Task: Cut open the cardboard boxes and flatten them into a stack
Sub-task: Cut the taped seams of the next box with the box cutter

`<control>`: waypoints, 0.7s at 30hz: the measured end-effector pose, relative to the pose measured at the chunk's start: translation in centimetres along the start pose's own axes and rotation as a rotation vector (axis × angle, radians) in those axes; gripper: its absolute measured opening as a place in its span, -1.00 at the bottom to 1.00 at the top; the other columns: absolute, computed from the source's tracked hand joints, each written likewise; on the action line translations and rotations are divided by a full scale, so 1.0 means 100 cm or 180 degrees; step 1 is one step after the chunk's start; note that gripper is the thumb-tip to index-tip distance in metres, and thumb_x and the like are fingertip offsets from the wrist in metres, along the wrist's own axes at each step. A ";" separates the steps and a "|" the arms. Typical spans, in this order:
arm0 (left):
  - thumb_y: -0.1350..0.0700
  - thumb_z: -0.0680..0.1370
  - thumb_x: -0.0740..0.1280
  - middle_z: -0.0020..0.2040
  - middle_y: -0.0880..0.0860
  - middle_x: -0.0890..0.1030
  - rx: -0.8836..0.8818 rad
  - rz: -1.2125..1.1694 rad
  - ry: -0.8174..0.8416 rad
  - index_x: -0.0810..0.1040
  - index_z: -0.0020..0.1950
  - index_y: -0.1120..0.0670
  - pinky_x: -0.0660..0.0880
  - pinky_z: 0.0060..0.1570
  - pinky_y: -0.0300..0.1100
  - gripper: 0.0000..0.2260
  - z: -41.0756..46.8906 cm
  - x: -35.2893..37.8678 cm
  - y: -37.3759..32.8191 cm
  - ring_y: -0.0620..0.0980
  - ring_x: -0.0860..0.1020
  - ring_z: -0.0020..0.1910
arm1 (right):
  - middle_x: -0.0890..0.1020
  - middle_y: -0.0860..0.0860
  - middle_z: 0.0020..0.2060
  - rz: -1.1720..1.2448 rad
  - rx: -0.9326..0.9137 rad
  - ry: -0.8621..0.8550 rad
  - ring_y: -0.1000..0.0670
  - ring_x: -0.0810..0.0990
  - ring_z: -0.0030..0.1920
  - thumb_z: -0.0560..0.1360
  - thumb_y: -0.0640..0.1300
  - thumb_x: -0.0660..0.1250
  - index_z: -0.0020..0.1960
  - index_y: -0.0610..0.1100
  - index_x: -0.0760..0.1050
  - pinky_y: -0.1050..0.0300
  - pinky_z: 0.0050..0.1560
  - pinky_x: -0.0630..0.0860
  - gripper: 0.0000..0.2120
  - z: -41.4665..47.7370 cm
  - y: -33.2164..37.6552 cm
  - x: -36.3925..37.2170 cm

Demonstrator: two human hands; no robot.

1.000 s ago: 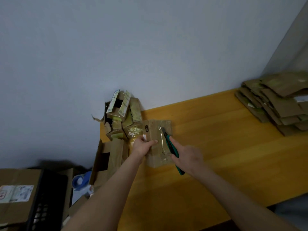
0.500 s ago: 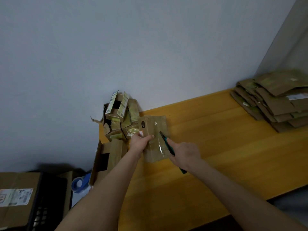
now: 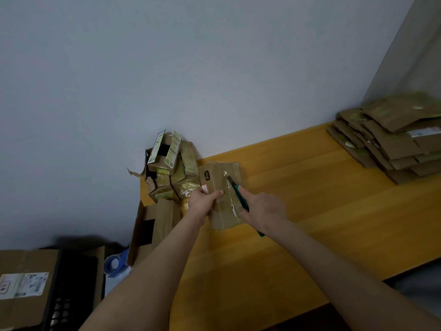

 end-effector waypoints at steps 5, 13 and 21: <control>0.12 0.43 0.50 0.05 0.15 0.63 -0.0039 0.0038 -0.0065 0.52 0.17 0.21 0.58 -0.07 0.00 -0.62 0.000 0.002 0.003 0.09 0.61 -0.02 | 0.51 0.03 -0.29 -0.0121 -0.0097 0.0120 0.00 0.48 -0.33 0.59 0.11 0.14 0.52 0.09 0.07 0.17 -0.43 0.33 -0.45 0.002 0.003 0.000; 0.11 0.44 0.49 -0.01 0.11 0.62 0.0183 -0.0113 -0.0600 0.51 -0.04 0.09 0.56 0.04 0.01 -0.79 0.008 -0.019 -0.019 0.11 0.59 -0.01 | 0.54 0.03 -0.23 0.0099 -0.0297 0.0390 -0.01 0.52 -0.29 0.54 0.09 0.19 0.50 0.18 0.14 0.18 -0.47 0.29 -0.45 0.001 -0.006 0.013; 0.11 0.43 0.50 0.27 0.14 0.51 0.0036 -0.0467 -0.0899 0.32 0.36 0.16 0.45 0.25 0.19 -0.42 0.017 -0.045 -0.026 0.19 0.51 0.24 | 0.61 -0.02 0.01 0.2039 0.0516 0.0510 -0.04 0.60 -0.12 0.56 0.00 0.24 0.36 -0.04 0.37 0.02 -0.19 0.58 -0.61 -0.010 -0.045 0.049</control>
Point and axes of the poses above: each hand's wrist, its own z-axis towards the middle knuckle, its own x-axis out of the palm, y = z × x, the point moved 8 cm from there along z, towards the middle knuckle
